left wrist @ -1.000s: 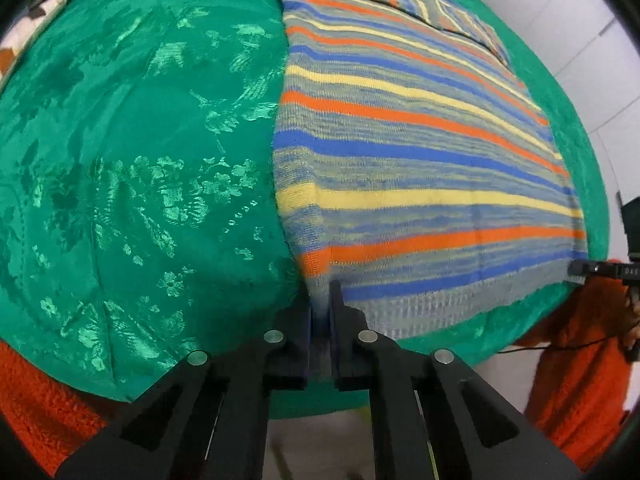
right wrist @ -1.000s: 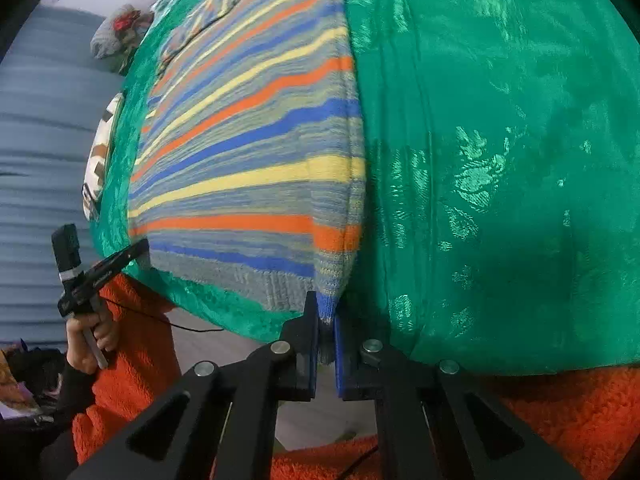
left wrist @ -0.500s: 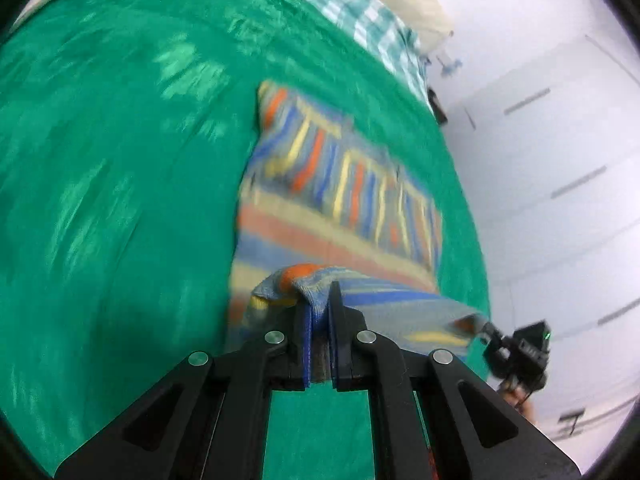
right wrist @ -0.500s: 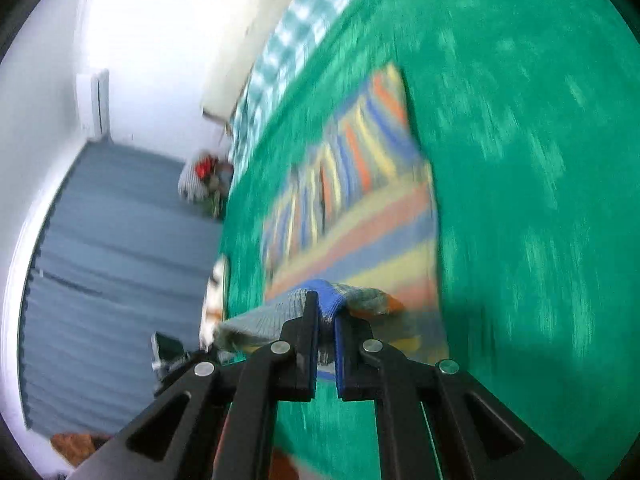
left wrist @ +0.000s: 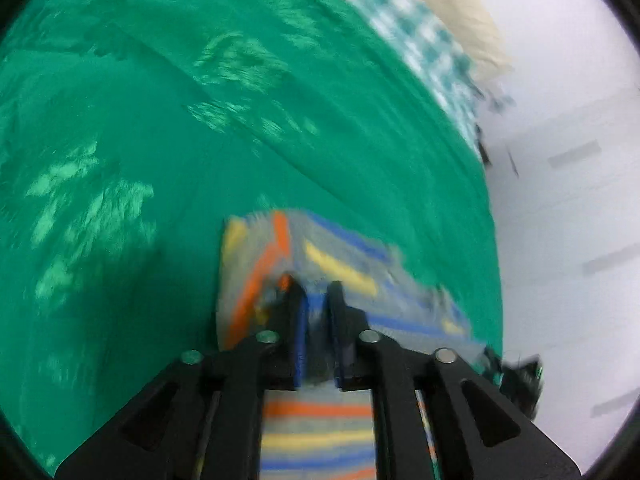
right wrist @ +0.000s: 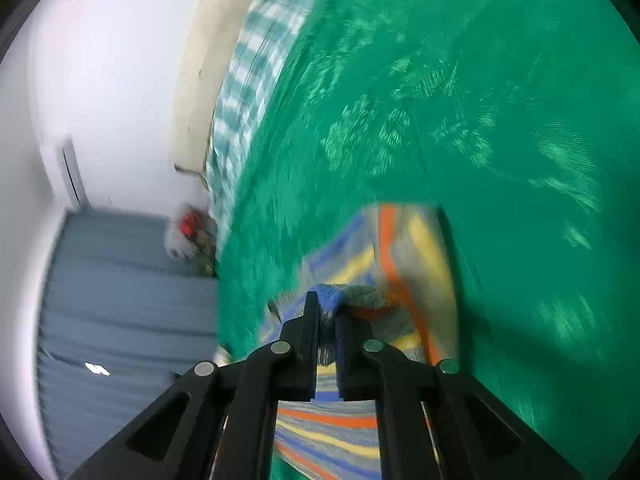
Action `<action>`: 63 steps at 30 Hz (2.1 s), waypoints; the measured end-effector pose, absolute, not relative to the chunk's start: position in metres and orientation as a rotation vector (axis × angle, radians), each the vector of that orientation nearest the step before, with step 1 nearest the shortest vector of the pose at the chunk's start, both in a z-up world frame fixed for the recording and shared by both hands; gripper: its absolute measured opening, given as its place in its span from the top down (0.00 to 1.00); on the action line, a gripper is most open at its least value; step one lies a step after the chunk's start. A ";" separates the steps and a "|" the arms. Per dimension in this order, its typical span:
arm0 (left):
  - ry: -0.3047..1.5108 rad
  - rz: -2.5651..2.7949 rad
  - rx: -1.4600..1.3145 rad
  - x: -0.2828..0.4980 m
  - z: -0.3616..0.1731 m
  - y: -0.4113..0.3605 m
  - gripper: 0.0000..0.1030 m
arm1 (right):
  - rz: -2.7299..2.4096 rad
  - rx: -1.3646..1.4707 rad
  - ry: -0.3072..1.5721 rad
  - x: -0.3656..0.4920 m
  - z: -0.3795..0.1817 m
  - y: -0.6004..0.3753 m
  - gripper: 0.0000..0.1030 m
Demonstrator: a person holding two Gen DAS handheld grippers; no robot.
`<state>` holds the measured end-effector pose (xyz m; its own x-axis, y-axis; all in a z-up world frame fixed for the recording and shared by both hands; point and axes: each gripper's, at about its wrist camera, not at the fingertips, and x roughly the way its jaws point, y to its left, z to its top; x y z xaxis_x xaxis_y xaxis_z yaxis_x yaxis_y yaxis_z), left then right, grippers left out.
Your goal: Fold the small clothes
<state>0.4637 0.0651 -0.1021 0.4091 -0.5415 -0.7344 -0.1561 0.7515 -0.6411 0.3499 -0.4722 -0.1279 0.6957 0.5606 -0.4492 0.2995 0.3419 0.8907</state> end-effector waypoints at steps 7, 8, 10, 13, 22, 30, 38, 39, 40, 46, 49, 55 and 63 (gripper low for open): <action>1.022 -0.177 -0.739 0.478 -0.094 0.097 0.29 | 0.058 1.261 0.595 0.337 -0.131 -0.503 0.43; 1.017 -0.188 -0.687 0.471 -0.091 0.095 0.27 | 0.059 1.197 0.606 0.333 -0.123 -0.502 0.43; 1.023 -0.203 -0.538 0.449 -0.085 0.091 0.24 | 0.066 1.043 0.657 0.320 -0.105 -0.493 0.43; 1.044 -0.251 -0.368 0.392 -0.086 0.086 0.19 | 0.135 0.855 0.749 0.297 -0.086 -0.471 0.43; 1.097 -0.199 -0.054 0.295 -0.121 0.040 0.64 | 0.142 0.478 1.098 0.216 -0.120 -0.378 0.89; 1.159 -0.196 0.084 0.286 -0.123 0.035 0.92 | 0.062 0.592 1.122 0.204 -0.121 -0.389 0.90; 1.001 -0.076 0.167 0.221 -0.086 0.049 0.07 | -0.043 0.415 0.994 0.156 -0.087 -0.378 0.26; 1.003 -0.058 0.173 0.213 -0.086 0.052 0.07 | -0.062 0.385 0.987 0.144 -0.084 -0.375 0.26; 1.003 -0.047 0.173 0.203 -0.085 0.054 0.07 | -0.076 0.372 0.979 0.136 -0.082 -0.372 0.26; 0.963 -0.027 0.147 0.149 -0.078 0.046 0.07 | -0.128 0.259 0.877 0.070 -0.077 -0.337 0.25; 0.957 -0.044 0.137 0.142 -0.078 0.042 0.07 | -0.104 0.202 0.892 0.068 -0.078 -0.323 0.25; 0.923 -0.057 0.139 0.130 -0.067 0.037 0.07 | -0.111 0.115 0.885 0.064 -0.086 -0.309 0.25; 0.891 -0.038 0.126 0.124 -0.060 0.036 0.07 | -0.126 0.110 0.898 0.062 -0.095 -0.313 0.25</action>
